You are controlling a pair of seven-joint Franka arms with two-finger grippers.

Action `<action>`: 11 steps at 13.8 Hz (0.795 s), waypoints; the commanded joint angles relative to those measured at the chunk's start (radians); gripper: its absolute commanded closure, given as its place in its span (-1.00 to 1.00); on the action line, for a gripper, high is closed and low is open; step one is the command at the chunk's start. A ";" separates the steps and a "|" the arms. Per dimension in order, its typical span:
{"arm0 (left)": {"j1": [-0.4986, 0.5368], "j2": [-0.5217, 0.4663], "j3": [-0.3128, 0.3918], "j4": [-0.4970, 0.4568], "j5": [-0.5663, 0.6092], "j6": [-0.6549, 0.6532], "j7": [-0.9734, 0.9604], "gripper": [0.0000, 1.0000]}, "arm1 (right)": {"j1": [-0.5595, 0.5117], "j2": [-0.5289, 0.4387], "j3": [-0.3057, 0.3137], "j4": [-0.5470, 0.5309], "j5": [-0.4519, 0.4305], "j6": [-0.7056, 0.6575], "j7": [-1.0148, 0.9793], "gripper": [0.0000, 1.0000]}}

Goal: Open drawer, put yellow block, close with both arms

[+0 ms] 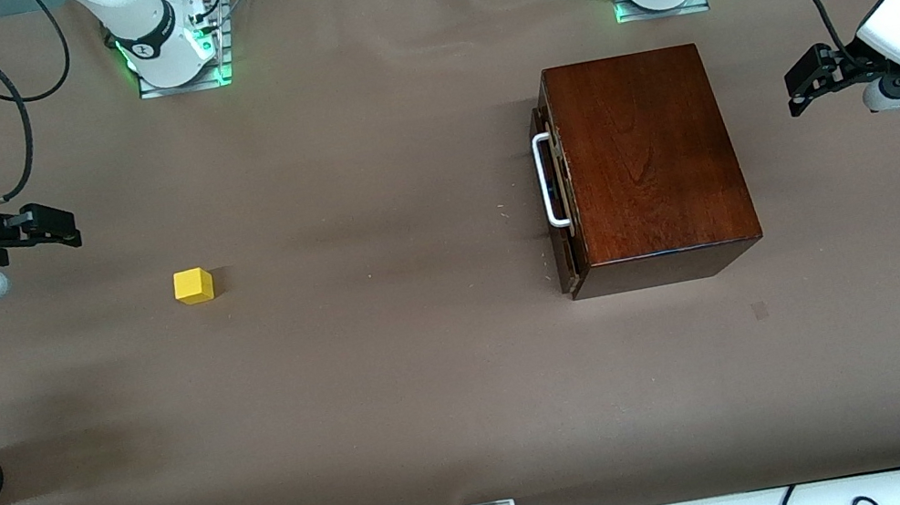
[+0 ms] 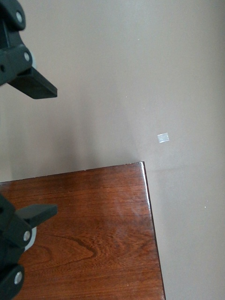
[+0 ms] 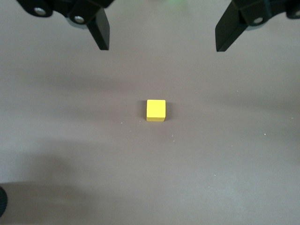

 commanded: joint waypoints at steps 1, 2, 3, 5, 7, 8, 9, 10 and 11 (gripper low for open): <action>0.011 0.016 -0.008 0.033 -0.023 -0.019 -0.002 -1.00 | -0.003 0.007 0.005 0.027 0.017 -0.027 -0.005 -1.00; 0.011 0.016 -0.007 0.031 -0.023 -0.019 -0.004 -1.00 | -0.003 0.007 0.005 0.027 0.017 -0.029 -0.005 -1.00; 0.009 0.015 -0.008 0.033 -0.023 -0.019 -0.005 -1.00 | -0.002 0.007 0.005 0.027 0.015 -0.030 -0.005 -1.00; 0.009 0.016 -0.008 0.033 -0.023 -0.019 -0.005 -1.00 | -0.002 0.007 0.005 0.027 0.014 -0.052 -0.005 -1.00; 0.006 0.016 -0.008 0.036 -0.023 -0.048 -0.007 -1.00 | -0.002 0.007 0.005 0.027 0.015 -0.052 -0.005 -1.00; 0.005 0.019 -0.008 0.042 -0.023 -0.071 -0.001 -1.00 | 0.000 0.007 0.005 0.027 0.015 -0.050 -0.005 -1.00; -0.002 0.030 -0.010 0.050 -0.023 -0.077 -0.005 -1.00 | 0.004 0.007 0.005 0.027 0.015 -0.052 -0.005 -1.00; -0.002 0.035 -0.010 0.059 -0.023 -0.078 -0.005 -1.00 | 0.009 0.007 0.005 0.027 0.015 -0.052 -0.005 -1.00; -0.003 0.045 -0.010 0.073 -0.023 -0.079 -0.004 -1.00 | 0.012 0.007 0.006 0.027 0.015 -0.052 -0.005 -1.00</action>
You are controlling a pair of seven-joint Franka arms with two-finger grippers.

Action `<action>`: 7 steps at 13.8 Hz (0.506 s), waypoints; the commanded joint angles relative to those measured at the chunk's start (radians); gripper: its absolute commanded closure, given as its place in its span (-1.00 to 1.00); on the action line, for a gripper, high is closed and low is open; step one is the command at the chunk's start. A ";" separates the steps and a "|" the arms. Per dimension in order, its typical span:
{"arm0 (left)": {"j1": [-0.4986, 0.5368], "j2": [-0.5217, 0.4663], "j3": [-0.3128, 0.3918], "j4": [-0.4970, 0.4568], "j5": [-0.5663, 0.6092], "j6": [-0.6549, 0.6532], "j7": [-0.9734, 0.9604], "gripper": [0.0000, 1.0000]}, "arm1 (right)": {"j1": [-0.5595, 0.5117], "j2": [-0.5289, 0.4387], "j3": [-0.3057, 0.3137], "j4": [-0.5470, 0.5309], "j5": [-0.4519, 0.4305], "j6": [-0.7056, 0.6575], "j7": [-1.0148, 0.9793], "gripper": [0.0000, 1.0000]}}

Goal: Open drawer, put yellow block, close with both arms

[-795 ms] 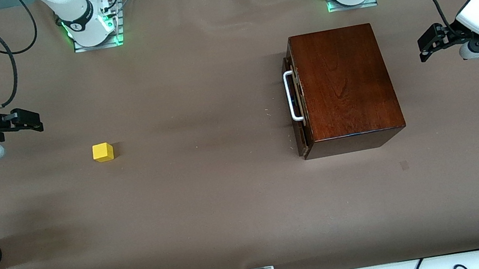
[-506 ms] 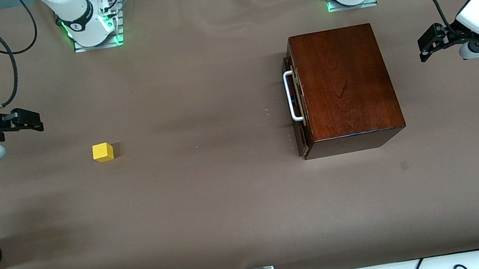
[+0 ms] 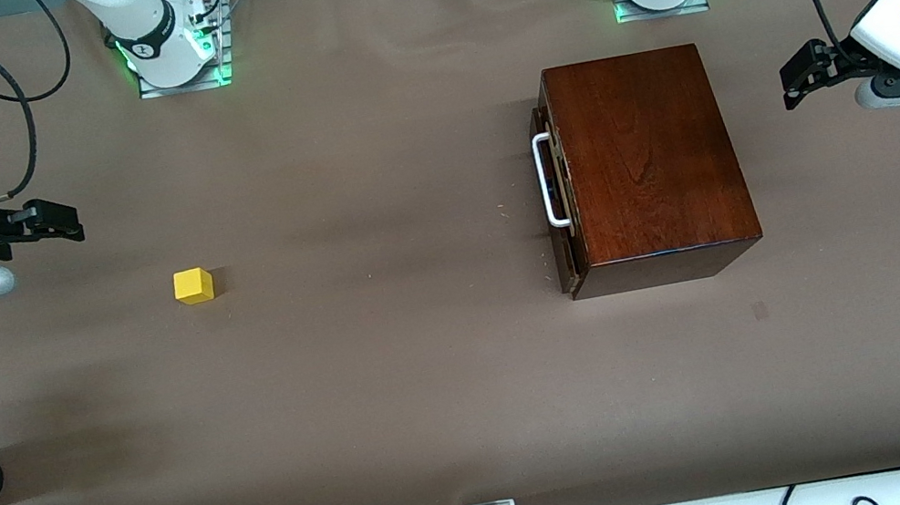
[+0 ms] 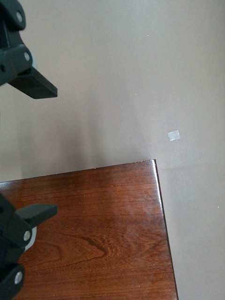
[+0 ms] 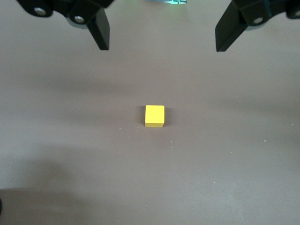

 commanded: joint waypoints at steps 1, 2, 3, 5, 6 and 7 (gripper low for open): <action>-0.003 0.046 -0.009 0.066 -0.023 -0.037 -0.004 -1.00 | 0.012 0.007 0.002 0.027 0.014 -0.026 -0.004 -1.00; -0.003 0.054 -0.012 0.066 -0.023 -0.048 -0.004 -1.00 | 0.013 0.007 0.002 0.027 0.014 -0.036 -0.004 -1.00; -0.003 0.057 -0.020 0.066 -0.023 -0.072 -0.001 -1.00 | 0.022 0.007 0.002 0.027 0.011 -0.058 -0.015 -1.00; -0.003 0.057 -0.063 0.066 -0.023 -0.111 -0.001 -1.00 | 0.024 0.008 0.000 0.027 0.008 -0.066 -0.047 -1.00; -0.003 0.057 -0.106 0.066 -0.023 -0.112 -0.010 -1.00 | 0.024 0.010 0.000 0.027 0.008 -0.065 -0.052 -1.00; -0.003 0.058 -0.153 0.062 -0.023 -0.112 -0.039 -1.00 | 0.027 0.010 0.002 0.028 0.009 -0.065 -0.051 -1.00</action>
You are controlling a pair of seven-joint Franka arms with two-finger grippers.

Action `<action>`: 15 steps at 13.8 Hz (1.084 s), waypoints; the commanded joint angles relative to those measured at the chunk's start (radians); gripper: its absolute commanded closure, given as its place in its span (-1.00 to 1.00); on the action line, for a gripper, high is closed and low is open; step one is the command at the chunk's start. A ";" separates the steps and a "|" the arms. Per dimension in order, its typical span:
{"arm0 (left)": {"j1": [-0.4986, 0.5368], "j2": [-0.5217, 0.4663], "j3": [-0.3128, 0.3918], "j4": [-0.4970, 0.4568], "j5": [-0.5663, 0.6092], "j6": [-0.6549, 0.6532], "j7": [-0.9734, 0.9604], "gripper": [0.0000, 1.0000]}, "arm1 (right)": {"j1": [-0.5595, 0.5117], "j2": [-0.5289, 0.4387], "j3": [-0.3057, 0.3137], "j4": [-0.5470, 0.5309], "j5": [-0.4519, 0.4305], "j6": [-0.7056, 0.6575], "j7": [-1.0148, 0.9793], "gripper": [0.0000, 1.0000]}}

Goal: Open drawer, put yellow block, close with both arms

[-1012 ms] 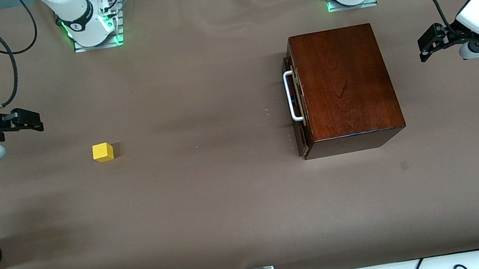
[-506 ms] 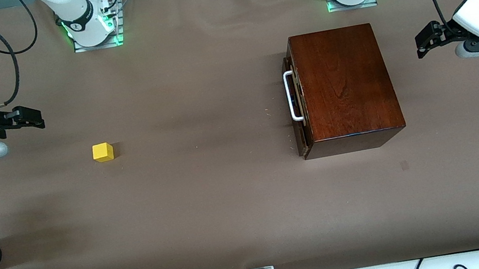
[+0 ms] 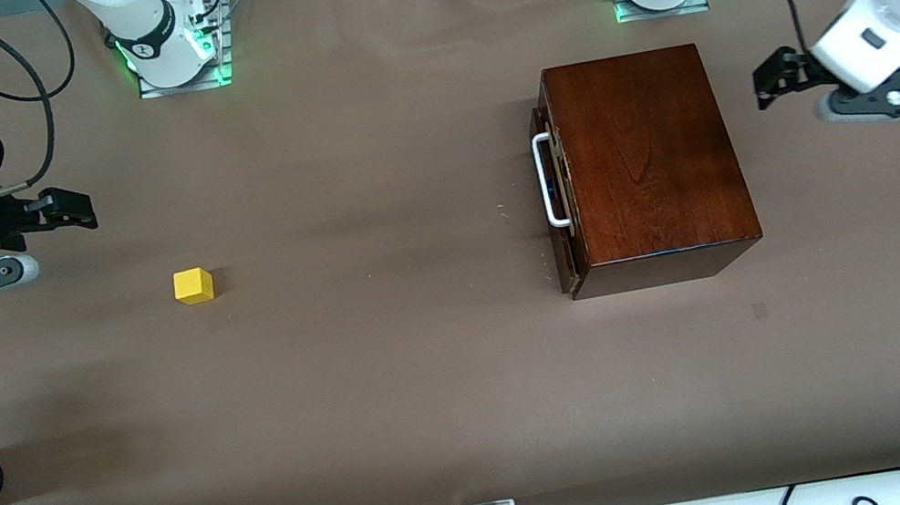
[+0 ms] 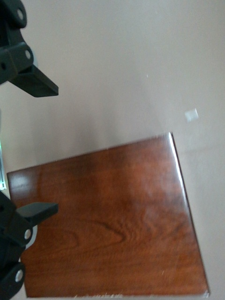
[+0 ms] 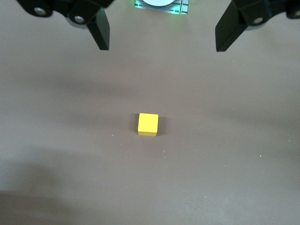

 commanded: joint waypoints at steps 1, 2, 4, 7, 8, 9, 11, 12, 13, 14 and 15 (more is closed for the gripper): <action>0.001 0.036 -0.113 0.035 -0.018 -0.021 -0.091 -1.00 | 0.006 0.010 -0.002 0.028 0.009 -0.026 -0.023 -1.00; -0.001 0.071 -0.164 0.041 -0.019 0.004 -0.161 -1.00 | 0.006 0.010 -0.001 0.028 0.009 -0.026 -0.023 -1.00; -0.001 0.120 -0.253 0.038 -0.019 0.098 -0.338 -1.00 | 0.008 0.008 -0.002 0.028 0.009 -0.027 -0.020 -1.00; -0.010 0.195 -0.363 0.038 -0.015 0.207 -0.543 -1.00 | 0.007 0.005 -0.002 0.043 0.006 -0.043 -0.025 -1.00; -0.042 0.223 -0.382 0.038 -0.003 0.231 -0.621 -1.00 | 0.008 0.007 -0.002 0.048 0.005 -0.044 -0.025 -1.00; -0.086 0.243 -0.380 0.036 0.004 0.257 -0.672 -1.00 | 0.008 0.008 -0.002 0.048 0.005 -0.052 -0.025 -1.00; -0.139 0.295 -0.379 0.029 0.065 0.298 -0.736 -1.00 | 0.008 0.008 -0.002 0.048 0.006 -0.056 -0.031 -1.00; -0.157 0.315 -0.379 0.021 0.105 0.312 -0.748 -1.00 | 0.007 0.008 -0.002 0.051 0.006 -0.055 -0.031 -1.00; -0.171 0.332 -0.380 0.007 0.139 0.336 -0.753 -1.00 | 0.008 0.007 -0.002 0.056 0.006 -0.055 -0.029 -1.00; -0.174 0.334 -0.380 -0.022 0.159 0.373 -0.771 -1.00 | 0.008 0.007 -0.002 0.065 0.005 -0.056 -0.031 -1.00; -0.179 0.332 -0.380 -0.057 0.164 0.416 -0.801 -1.00 | 0.007 0.007 -0.004 0.065 0.006 -0.055 -0.031 -1.00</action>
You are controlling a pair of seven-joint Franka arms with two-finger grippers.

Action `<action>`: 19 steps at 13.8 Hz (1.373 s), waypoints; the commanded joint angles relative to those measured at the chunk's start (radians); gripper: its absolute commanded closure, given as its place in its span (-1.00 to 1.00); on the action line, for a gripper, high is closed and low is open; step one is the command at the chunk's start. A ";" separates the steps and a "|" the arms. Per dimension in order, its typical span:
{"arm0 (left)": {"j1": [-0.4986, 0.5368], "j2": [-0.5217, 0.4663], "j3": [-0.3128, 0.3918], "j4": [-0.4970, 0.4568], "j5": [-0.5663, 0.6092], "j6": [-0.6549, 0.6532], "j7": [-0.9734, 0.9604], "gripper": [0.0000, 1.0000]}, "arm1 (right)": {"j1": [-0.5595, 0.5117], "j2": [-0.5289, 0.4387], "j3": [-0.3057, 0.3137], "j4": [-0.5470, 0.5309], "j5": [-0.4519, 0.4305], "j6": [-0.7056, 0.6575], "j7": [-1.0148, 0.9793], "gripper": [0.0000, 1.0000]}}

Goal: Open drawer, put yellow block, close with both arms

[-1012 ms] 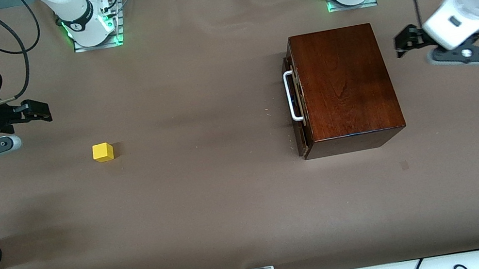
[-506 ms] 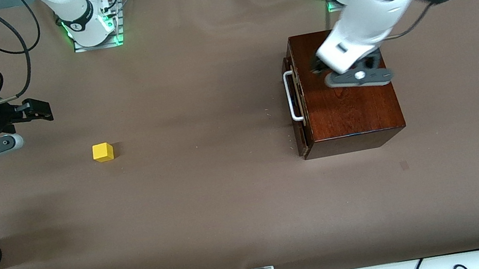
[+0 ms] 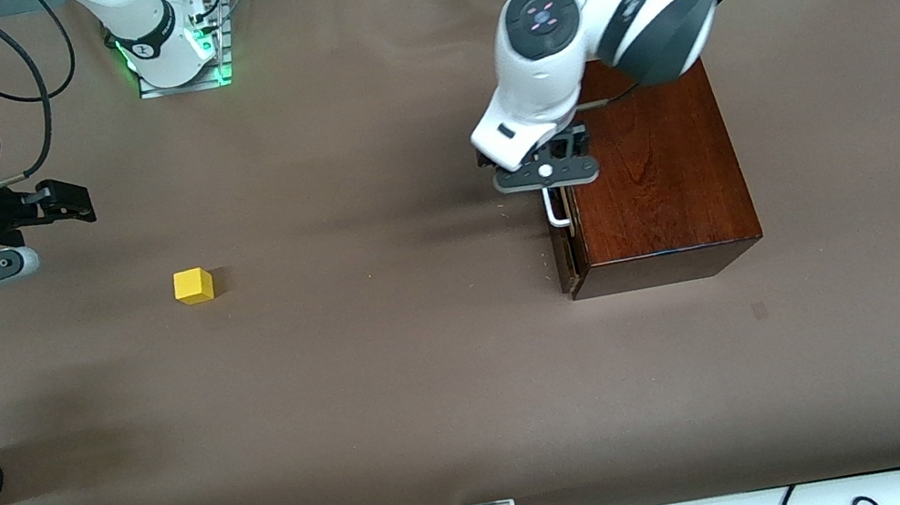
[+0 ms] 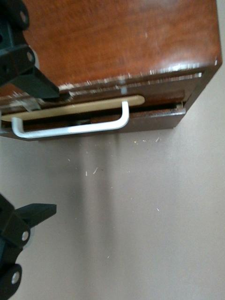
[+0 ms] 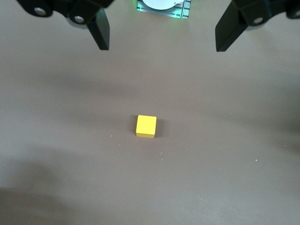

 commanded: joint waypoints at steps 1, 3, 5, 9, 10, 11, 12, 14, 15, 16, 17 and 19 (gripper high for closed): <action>-0.003 -0.002 -0.002 -0.076 0.040 0.091 -0.070 -1.00 | 0.001 0.005 -0.006 0.034 0.006 -0.027 -0.014 -1.00; -0.026 0.000 -0.004 -0.114 0.102 0.106 -0.114 -1.00 | 0.000 0.003 -0.006 0.035 0.006 -0.027 -0.016 -1.00; -0.050 0.006 -0.005 -0.137 0.187 0.106 -0.196 -1.00 | 0.001 0.008 -0.006 0.034 0.008 -0.025 -0.010 -1.00; -0.066 0.015 -0.005 -0.169 0.230 0.108 -0.234 -1.00 | 0.001 0.006 -0.006 0.034 -0.001 -0.024 0.000 -1.00; -0.066 0.026 -0.005 -0.176 0.245 0.109 -0.234 -1.00 | 0.001 0.006 -0.006 0.034 -0.004 -0.022 0.003 -1.00; -0.067 0.032 -0.005 -0.188 0.267 0.128 -0.240 -1.00 | 0.000 0.005 -0.009 0.034 -0.004 -0.023 0.004 -1.00; -0.066 0.038 -0.005 -0.208 0.279 0.166 -0.263 -1.00 | -0.002 0.005 -0.012 0.032 -0.004 -0.022 0.004 -1.00; -0.067 0.062 -0.005 -0.223 0.311 0.212 -0.318 -1.00 | -0.005 0.013 -0.012 0.032 -0.011 0.015 0.010 -1.00; -0.081 0.073 -0.005 -0.223 0.329 0.214 -0.340 -1.00 | -0.008 0.011 -0.014 0.026 -0.012 0.032 0.013 -1.00; -0.095 0.079 -0.005 -0.223 0.348 0.214 -0.358 -1.00 | -0.009 0.011 -0.022 0.023 -0.009 0.056 0.012 -1.00; -0.096 0.090 -0.005 -0.222 0.356 0.214 -0.383 -1.00 | -0.008 0.010 -0.028 0.020 -0.012 0.081 0.013 -1.00; -0.106 0.093 -0.004 -0.219 0.360 0.214 -0.392 -1.00 | -0.005 0.010 -0.026 0.009 -0.021 0.104 0.017 -1.00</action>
